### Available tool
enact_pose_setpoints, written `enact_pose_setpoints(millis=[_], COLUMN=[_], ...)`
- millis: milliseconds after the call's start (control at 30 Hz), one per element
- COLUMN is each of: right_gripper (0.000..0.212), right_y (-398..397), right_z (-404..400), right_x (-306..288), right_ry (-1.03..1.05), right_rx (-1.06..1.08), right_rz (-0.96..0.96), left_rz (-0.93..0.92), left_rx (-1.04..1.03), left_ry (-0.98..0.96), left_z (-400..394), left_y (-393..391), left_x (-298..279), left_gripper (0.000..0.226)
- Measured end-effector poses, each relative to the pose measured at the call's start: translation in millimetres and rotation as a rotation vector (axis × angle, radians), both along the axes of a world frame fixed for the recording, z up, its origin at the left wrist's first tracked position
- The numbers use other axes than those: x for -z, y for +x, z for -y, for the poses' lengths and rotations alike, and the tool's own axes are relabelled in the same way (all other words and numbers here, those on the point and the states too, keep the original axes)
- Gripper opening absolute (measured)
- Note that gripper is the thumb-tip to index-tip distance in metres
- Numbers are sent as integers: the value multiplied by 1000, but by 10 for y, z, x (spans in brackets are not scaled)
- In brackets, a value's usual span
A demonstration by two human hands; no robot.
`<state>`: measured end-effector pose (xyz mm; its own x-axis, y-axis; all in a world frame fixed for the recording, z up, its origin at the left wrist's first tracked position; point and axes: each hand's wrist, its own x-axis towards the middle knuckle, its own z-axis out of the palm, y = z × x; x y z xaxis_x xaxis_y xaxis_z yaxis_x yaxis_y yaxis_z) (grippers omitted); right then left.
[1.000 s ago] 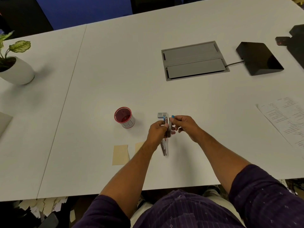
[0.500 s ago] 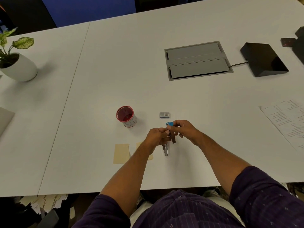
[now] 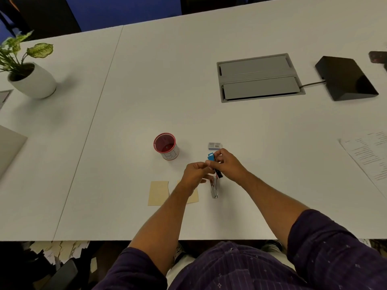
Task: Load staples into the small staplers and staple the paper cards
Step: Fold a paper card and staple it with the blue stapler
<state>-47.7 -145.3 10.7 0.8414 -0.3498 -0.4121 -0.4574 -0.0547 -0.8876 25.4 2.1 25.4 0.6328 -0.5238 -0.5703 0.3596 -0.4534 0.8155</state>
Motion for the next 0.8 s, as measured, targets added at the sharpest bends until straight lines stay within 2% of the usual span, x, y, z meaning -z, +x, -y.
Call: enact_pose_setpoints(millis=[133, 367, 467, 667, 800], right_gripper=[41, 38, 38, 44, 41], right_y=[75, 207, 261, 317, 330], right_z=[-138, -399, -504, -699, -772], right_x=[-28, -13, 34, 100, 128], right_ry=[-127, -266, -350, -484, -549], right_rx=[-44, -245, -374, -477, -503], right_rz=[-1, -143, -224, -320, -333], left_rz=[122, 569, 626, 753, 763], left_rx=[17, 197, 247, 475, 596], left_ry=[48, 351, 469, 668, 742], left_z=[-98, -335, -467, -695, -777], left_y=[51, 141, 181, 237, 231], left_x=[16, 103, 158, 192, 219], left_gripper=[14, 20, 21, 50, 63])
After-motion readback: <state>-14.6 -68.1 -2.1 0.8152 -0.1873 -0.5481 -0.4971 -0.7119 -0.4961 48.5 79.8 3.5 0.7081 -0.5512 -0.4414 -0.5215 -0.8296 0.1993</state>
